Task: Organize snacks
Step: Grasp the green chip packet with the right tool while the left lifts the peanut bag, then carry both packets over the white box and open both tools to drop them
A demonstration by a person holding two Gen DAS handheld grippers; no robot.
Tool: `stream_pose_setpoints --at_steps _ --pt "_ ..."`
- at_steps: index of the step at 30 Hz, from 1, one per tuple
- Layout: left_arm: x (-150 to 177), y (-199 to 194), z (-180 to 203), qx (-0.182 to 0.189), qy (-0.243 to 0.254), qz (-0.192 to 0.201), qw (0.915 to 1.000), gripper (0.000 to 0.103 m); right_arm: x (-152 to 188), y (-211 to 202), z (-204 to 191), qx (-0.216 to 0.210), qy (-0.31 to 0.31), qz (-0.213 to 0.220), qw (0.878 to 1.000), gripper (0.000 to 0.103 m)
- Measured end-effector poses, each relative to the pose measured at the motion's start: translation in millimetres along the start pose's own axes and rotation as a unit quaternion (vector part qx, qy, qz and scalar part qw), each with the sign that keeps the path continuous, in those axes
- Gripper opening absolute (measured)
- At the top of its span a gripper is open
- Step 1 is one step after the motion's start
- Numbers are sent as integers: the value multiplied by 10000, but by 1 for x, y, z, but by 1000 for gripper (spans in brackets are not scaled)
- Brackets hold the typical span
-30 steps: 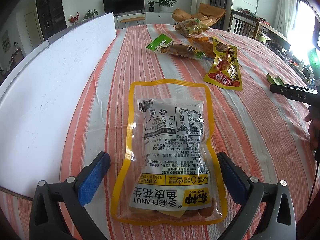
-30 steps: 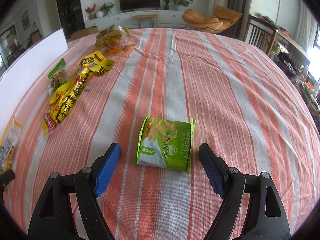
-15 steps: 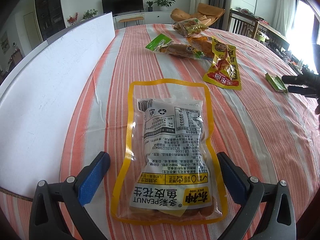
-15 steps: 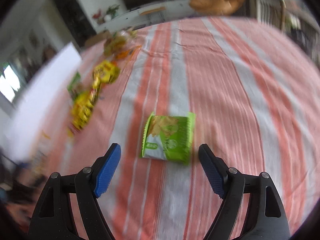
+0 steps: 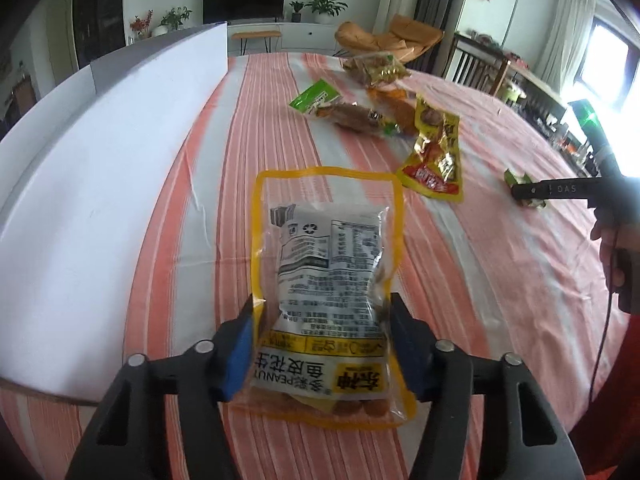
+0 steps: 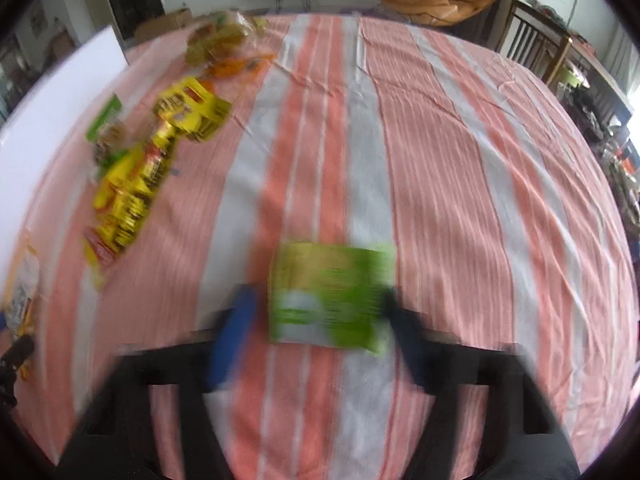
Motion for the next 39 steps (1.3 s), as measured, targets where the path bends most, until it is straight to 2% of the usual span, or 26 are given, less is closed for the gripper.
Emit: stream_pose_setpoints --at_steps 2,6,7,9,11,14,17,19,20,22,23,24,26,29,31,34,35,36,38,39 --pt "3 -6 2 300 -108 37 9995 58 6 -5 1 -132 137 -96 9998 52" --pt "2 -36 15 1037 -259 212 9941 58 12 -38 -13 -512 39 200 9985 52" --pt "-1 -48 17 1178 -285 322 9921 58 12 -52 -22 -773 37 307 9965 52" --pt "-10 -80 14 1387 -361 631 9877 58 8 -75 -41 -1033 -70 497 9934 52" --pt "-19 -112 0 1400 -472 956 9844 58 -7 -107 -79 -1315 -376 778 9875 52" --pt "-32 -150 -47 1122 -852 1321 9812 59 -27 -153 -149 -1755 -929 1158 9732 52" --pt "-40 -170 -113 526 -1384 1507 9774 59 -40 -188 -230 -2203 -1513 1384 9536 53" --pt "-40 -179 -159 14 -1711 1566 9727 63 -49 -201 -286 -2438 -1871 1447 9405 53" --pt "-39 -179 -178 -260 -1827 1508 9712 65 -52 -204 -305 -2465 -1989 1477 9369 53" --pt "-37 -173 -207 -690 -2030 1311 9679 81 -57 -204 -350 -2515 -2232 1512 9296 58" --pt "-35 -169 -222 -847 -2150 1208 9654 84 -58 -202 -363 -2548 -2280 1484 9279 58" --pt "-33 -166 -229 -886 -2212 1165 9642 87 -60 -197 -377 -2599 -2331 1413 9264 65" --pt "-28 -163 -234 -928 -2258 1120 9633 88 -60 -183 -402 -2670 -2423 1197 9250 67" --pt "-18 -162 -224 -962 -2184 1219 9634 91 -50 -175 -404 -2567 -2433 1249 9270 67" --pt "-12 -162 -205 -820 -2049 1283 9669 91 -46 -164 -386 -2318 -2429 1394 9316 68" --pt "-14 -161 -157 -459 -1631 1388 9757 93 -32 -137 -330 -1497 -2382 1587 9464 71" --pt "-14 -161 -131 -250 -1388 1421 9798 94 -24 -119 -295 -1027 -2336 1673 9523 71" --pt "-11 -165 -108 -56 -1172 1454 9824 98 -22 -109 -275 -773 -2304 1700 9550 71" --pt "-14 -166 -69 288 -803 1490 9852 102 -8 -73 -204 4 -2094 1578 9650 71" --pt "-15 -162 -44 511 -567 1453 9864 103 -3 -64 -181 175 -2000 1484 9683 70"
Point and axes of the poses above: each gripper's, at about its wrist camera, not at the fingertips, and y roughly the way its jaws point, z to its right, x to its underside, the point moved 9 cm from there along y, roughly the way its jaws point, and after that the axes turned 14 degrees about -z, right-handed, at the moved point
